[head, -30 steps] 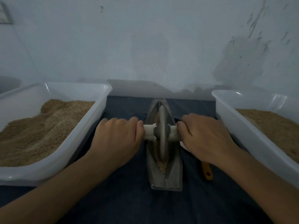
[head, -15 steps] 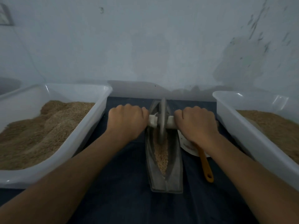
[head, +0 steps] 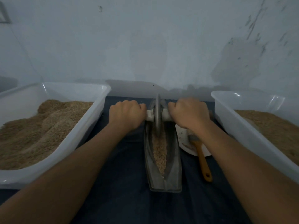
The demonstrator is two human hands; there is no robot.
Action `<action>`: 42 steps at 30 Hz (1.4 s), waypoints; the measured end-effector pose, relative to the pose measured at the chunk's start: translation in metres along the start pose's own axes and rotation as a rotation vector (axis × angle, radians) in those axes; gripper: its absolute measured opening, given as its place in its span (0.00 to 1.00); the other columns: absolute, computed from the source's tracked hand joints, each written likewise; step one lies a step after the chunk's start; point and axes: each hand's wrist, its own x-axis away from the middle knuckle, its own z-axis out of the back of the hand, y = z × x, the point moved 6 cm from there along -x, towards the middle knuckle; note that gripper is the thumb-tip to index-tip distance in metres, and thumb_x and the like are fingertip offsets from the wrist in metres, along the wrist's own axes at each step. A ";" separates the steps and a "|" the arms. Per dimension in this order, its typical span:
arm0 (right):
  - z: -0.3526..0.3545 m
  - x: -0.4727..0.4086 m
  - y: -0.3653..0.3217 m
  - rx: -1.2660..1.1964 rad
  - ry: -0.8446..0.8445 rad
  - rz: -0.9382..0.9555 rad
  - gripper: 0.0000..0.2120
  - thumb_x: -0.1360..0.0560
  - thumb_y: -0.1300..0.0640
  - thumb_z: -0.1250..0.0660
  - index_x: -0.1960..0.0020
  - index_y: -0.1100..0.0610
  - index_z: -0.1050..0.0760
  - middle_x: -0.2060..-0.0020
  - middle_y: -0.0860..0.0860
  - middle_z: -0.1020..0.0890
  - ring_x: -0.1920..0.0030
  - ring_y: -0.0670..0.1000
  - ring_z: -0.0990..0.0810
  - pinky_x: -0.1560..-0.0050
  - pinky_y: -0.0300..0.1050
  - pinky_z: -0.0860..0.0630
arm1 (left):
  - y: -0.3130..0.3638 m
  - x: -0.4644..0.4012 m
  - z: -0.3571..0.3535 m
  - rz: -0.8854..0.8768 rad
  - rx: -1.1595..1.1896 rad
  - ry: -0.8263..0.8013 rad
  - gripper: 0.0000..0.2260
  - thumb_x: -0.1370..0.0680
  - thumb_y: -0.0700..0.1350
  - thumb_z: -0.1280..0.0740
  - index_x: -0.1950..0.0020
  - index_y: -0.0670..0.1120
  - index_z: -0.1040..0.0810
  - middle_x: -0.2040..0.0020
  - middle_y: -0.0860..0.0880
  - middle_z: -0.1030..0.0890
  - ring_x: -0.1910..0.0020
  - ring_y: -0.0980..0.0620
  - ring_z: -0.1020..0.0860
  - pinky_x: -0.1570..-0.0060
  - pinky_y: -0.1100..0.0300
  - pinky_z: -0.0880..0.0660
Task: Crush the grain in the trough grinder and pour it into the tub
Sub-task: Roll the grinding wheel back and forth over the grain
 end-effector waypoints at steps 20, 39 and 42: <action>0.010 0.072 -0.005 -0.001 0.255 0.074 0.21 0.20 0.49 0.58 0.69 0.50 0.39 0.75 0.45 0.37 0.75 0.47 0.41 0.70 0.44 0.50 | 0.010 0.053 0.035 -0.022 0.059 0.155 0.12 0.17 0.50 0.51 0.56 0.50 0.33 0.68 0.54 0.35 0.72 0.53 0.35 0.71 0.60 0.45; 0.029 0.109 -0.011 -0.057 0.392 0.189 0.17 0.16 0.50 0.51 0.63 0.49 0.37 0.72 0.44 0.37 0.73 0.48 0.39 0.67 0.48 0.41 | 0.004 0.099 0.048 0.077 0.282 0.238 0.17 0.15 0.56 0.55 0.58 0.52 0.34 0.66 0.53 0.32 0.69 0.50 0.34 0.67 0.54 0.37; 0.020 0.091 -0.006 -0.051 0.377 0.141 0.19 0.17 0.49 0.52 0.66 0.49 0.37 0.75 0.44 0.37 0.76 0.46 0.40 0.70 0.45 0.46 | 0.003 0.070 0.039 0.100 0.281 0.223 0.18 0.17 0.55 0.55 0.61 0.52 0.33 0.69 0.54 0.31 0.73 0.51 0.32 0.70 0.56 0.37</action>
